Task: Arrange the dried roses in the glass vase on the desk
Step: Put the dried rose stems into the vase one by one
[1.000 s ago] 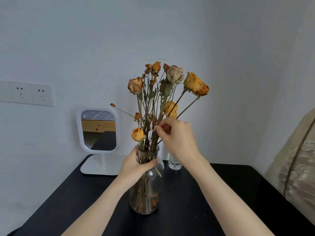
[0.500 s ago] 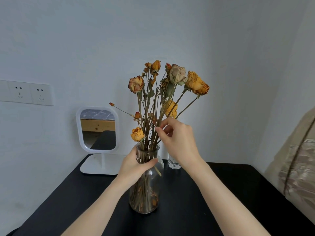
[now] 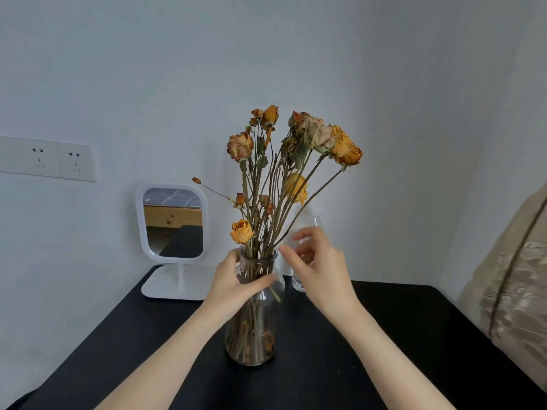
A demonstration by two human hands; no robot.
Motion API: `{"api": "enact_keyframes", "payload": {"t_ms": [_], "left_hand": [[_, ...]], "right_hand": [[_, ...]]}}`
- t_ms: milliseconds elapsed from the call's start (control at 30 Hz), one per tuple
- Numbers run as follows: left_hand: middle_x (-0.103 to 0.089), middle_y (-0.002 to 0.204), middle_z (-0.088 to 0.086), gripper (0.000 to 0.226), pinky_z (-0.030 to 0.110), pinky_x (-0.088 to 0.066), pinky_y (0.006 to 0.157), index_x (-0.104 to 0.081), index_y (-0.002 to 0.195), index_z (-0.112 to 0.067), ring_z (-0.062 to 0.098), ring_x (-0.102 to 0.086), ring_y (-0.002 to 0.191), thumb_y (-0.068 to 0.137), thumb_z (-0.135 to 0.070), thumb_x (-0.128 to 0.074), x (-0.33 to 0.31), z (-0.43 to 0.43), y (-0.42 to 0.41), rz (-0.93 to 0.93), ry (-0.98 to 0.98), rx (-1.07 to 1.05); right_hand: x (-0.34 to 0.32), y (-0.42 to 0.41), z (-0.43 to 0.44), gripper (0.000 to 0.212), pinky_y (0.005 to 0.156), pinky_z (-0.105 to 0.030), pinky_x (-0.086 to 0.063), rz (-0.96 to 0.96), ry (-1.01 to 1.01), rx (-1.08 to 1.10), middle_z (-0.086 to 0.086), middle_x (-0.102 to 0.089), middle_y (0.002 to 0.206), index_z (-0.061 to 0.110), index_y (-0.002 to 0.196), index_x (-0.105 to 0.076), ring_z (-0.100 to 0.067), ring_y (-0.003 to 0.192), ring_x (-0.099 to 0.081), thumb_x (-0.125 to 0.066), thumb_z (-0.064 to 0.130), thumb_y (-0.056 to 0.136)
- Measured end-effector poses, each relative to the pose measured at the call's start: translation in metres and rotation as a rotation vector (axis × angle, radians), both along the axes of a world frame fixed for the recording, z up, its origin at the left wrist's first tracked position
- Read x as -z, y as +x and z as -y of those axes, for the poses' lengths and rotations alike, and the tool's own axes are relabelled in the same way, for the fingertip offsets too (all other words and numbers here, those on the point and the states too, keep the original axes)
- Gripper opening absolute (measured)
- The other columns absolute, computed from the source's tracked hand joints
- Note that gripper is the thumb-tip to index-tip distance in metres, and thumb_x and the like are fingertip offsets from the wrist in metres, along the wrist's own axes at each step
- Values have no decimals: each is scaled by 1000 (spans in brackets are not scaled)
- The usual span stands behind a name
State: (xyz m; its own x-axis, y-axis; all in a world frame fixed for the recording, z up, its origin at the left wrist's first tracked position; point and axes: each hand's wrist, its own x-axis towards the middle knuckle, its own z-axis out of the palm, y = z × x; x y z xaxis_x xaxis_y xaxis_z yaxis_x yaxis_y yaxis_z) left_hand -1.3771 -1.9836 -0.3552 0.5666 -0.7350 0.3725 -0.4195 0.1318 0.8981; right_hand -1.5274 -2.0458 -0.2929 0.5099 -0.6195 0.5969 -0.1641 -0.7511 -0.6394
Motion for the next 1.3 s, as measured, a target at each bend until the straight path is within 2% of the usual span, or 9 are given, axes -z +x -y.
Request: {"api": "enact_keyframes", "payload": {"t_ms": [100, 200, 333, 467, 733, 900, 1000, 1133, 1300], "left_hand": [[-34, 136, -16, 95, 36, -33, 104, -29, 134, -35, 8, -34, 125, 56, -49, -81, 21, -16, 0, -128, 34, 15], [-27, 134, -19, 117, 30, -32, 101, -15, 141, -34, 3, -30, 122, 45, -51, -80, 48, -35, -2, -159, 67, 36], [-36, 128, -21, 106, 20, -37, 92, -13, 139, -42, -3, -41, 113, 54, -49, -76, 68, -47, -3, -112, 109, 77], [-38, 127, -23, 92, 22, -41, 92, -18, 139, -43, -7, -39, 114, 68, -34, -77, 70, -43, -2, -113, 83, 62], [-39, 113, -36, 77, 12, -43, 77, -21, 117, -61, -14, -43, 104, 72, -29, -76, 71, -20, 6, -93, 42, 21], [-36, 119, -27, 88, 24, -39, 93, -18, 141, -37, -7, -39, 107, 74, -29, -75, 69, 2, 15, -80, 68, -12], [-37, 119, -24, 87, 22, -39, 91, -19, 141, -36, -10, -41, 102, 74, -31, -74, 68, 17, 20, -79, 57, -21], [-40, 116, -25, 78, 9, -38, 80, -23, 135, -43, -11, -44, 96, 76, -28, -73, 68, 37, 28, -80, 31, -34], [-40, 103, -37, 69, 2, -40, 62, -22, 117, -56, -19, -44, 89, 77, -29, -71, 68, 56, 39, -69, 14, -65]], "right_hand": [[29, -9, 1, 30, 58, -4, -44, -42, 56, -11, 16, -54, 84, 32, 105, -42, 0, 76, -58, -62, 41, 84], [60, -12, 1, 45, 68, -6, -43, -119, 166, -72, 20, -50, 102, 33, 117, -40, 3, 95, -53, -64, 45, 81], [91, -4, -7, 68, 78, 2, -38, -154, 301, -221, 30, -44, 112, 36, 133, -28, 22, 103, -42, -68, 43, 79], [107, 10, -9, 72, 92, -9, -44, -126, 379, -255, 28, -46, 118, 48, 129, -23, 13, 112, -47, -71, 40, 77], [111, 27, 14, 64, 73, 5, -39, -105, 414, -237, 38, -45, 104, 52, 119, -28, 33, 94, -41, -74, 37, 76], [109, 40, 35, 74, 69, 4, -37, -87, 448, -229, 37, -42, 102, 38, 132, -28, 29, 89, -43, -74, 36, 76], [108, 51, 46, 67, 69, 8, -36, -55, 470, -238, 36, -46, 104, 45, 120, -30, 34, 91, -43, -77, 32, 74], [111, 68, 62, 67, 96, -19, -46, -3, 488, -254, 15, -58, 121, 35, 127, -35, 1, 115, -54, -77, 26, 75], [111, 83, 78, 72, 105, -39, -43, 32, 493, -279, 5, -56, 128, 25, 135, -34, -8, 120, -54, -75, 20, 76]]}}
